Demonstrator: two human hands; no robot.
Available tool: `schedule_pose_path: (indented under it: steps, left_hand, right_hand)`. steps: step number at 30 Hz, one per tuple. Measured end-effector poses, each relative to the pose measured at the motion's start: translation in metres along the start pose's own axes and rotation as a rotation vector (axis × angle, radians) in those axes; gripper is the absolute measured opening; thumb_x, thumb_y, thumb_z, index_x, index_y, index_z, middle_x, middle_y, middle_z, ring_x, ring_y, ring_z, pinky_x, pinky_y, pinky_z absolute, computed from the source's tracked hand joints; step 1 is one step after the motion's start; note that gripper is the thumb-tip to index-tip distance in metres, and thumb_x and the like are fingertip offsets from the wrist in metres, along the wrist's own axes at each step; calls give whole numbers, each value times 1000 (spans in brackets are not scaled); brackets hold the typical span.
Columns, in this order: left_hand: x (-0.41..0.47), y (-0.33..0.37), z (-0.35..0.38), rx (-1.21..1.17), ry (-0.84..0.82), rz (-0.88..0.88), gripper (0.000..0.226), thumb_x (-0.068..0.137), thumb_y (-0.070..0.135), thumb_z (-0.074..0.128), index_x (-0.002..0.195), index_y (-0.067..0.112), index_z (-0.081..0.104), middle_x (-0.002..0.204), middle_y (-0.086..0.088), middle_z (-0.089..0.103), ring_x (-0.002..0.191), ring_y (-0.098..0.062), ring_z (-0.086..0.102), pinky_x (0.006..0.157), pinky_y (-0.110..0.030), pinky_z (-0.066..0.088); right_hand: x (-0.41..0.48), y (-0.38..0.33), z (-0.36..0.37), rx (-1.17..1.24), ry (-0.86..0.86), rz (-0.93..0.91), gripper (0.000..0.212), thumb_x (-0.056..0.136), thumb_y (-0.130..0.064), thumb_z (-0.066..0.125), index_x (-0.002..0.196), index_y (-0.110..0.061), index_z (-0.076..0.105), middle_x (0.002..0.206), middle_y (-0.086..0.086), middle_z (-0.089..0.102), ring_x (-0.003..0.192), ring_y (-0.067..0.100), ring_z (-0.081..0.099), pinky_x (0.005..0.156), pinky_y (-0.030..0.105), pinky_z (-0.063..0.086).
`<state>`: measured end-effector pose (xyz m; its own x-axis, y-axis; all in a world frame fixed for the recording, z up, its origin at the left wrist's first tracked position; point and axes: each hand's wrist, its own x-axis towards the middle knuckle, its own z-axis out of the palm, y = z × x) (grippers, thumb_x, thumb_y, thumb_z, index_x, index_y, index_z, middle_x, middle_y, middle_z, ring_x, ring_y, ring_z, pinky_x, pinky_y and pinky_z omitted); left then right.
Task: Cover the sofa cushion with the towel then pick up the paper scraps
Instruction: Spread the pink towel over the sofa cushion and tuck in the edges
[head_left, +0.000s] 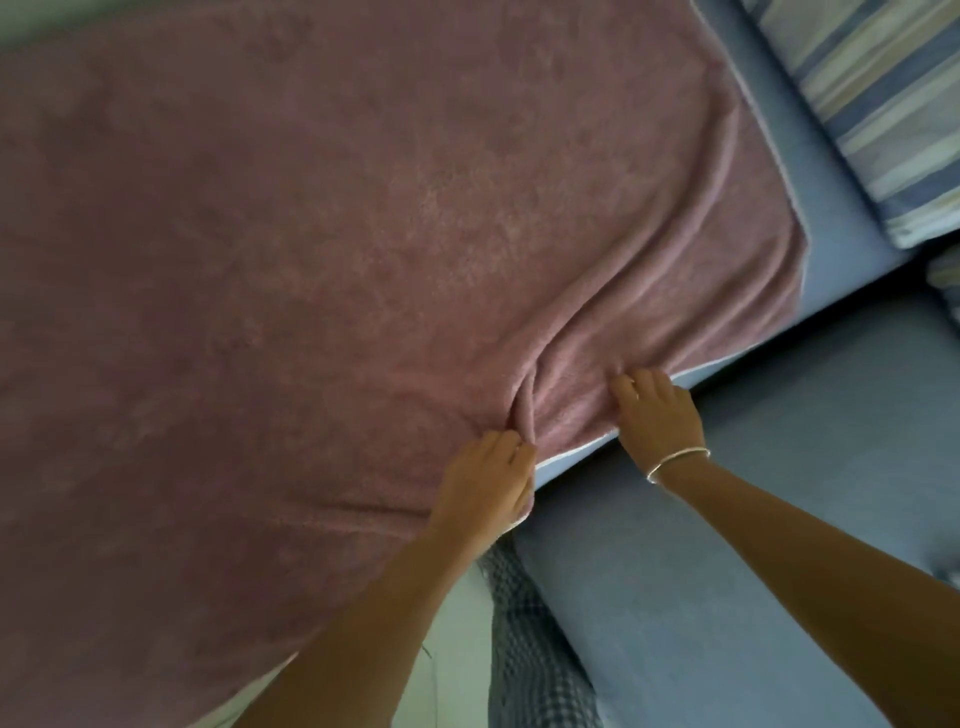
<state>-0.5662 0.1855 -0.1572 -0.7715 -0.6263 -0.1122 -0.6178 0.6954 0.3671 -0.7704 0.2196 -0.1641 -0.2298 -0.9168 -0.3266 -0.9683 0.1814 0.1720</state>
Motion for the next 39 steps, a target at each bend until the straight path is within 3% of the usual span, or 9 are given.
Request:
schedule_pose_path:
  steps: [6, 9, 13, 18, 24, 28, 31, 35, 39]
  left_hand:
    - [59, 51, 30, 108, -45, -40, 41, 45, 36, 82, 74, 21, 59, 76, 3, 61, 70, -15, 60, 70, -26, 43]
    - [74, 57, 33, 202, -90, -129, 44, 39, 36, 85, 70, 21, 58, 70, 3, 58, 64, -14, 56, 59, -27, 47]
    - [97, 58, 24, 144, -91, -150, 33, 42, 29, 84, 61, 20, 59, 56, 5, 59, 51, -13, 56, 44, -20, 43]
    - [116, 81, 7, 6, -63, -55, 27, 49, 22, 82, 55, 18, 56, 47, 6, 56, 40, -10, 54, 32, -14, 31]
    - [112, 91, 1, -49, -98, -46, 14, 65, 24, 54, 52, 17, 53, 44, 6, 52, 35, -9, 50, 36, -14, 21]
    - [110, 91, 8, -36, -399, -28, 27, 91, 22, 36, 95, 9, 59, 94, -7, 66, 86, -25, 63, 66, -29, 43]
    - [120, 90, 14, 1, -541, -85, 28, 94, 24, 36, 107, 10, 57, 109, -9, 65, 98, -27, 61, 74, -31, 42]
    - [132, 97, 24, 8, -455, -56, 29, 96, 25, 34, 114, 11, 52, 112, -7, 61, 99, -26, 61, 75, -35, 46]
    - [136, 103, 31, 85, -276, -35, 25, 87, 22, 54, 109, 10, 54, 101, -7, 59, 90, -23, 63, 65, -32, 50]
  right_hand:
    - [15, 37, 22, -137, 161, -344, 35, 54, -18, 59, 85, -14, 43, 73, 3, 63, 65, 23, 60, 81, 37, 33]
    - [26, 41, 23, -39, 228, -395, 11, 67, -14, 44, 78, -15, 46, 65, 2, 59, 65, 22, 54, 79, 34, 35]
    - [37, 57, 18, 88, 388, -394, 12, 69, -8, 44, 69, -16, 53, 54, 0, 55, 52, 20, 56, 68, 30, 37]
    - [45, 104, -6, 98, 284, -310, 12, 68, -11, 41, 78, -15, 38, 57, 3, 58, 48, 22, 58, 49, 23, 46]
    - [29, 152, -19, 140, 434, -469, 19, 60, -14, 46, 79, -12, 45, 64, 6, 59, 68, 23, 46, 68, 30, 30]
    - [3, 153, 5, 90, 155, -535, 18, 56, -20, 53, 74, -18, 52, 58, 0, 59, 68, 21, 48, 72, 31, 36]
    - [9, 159, 15, 178, -96, -303, 19, 59, -18, 56, 77, -15, 60, 63, 6, 65, 62, 27, 65, 61, 30, 51]
    - [35, 174, 4, 507, -73, 287, 34, 89, -3, 43, 122, -7, 49, 126, 17, 48, 97, 40, 58, 71, 40, 43]
    - [67, 198, 0, 813, -61, 657, 46, 91, -6, 46, 135, -2, 32, 139, 20, 36, 111, 42, 52, 92, 46, 42]
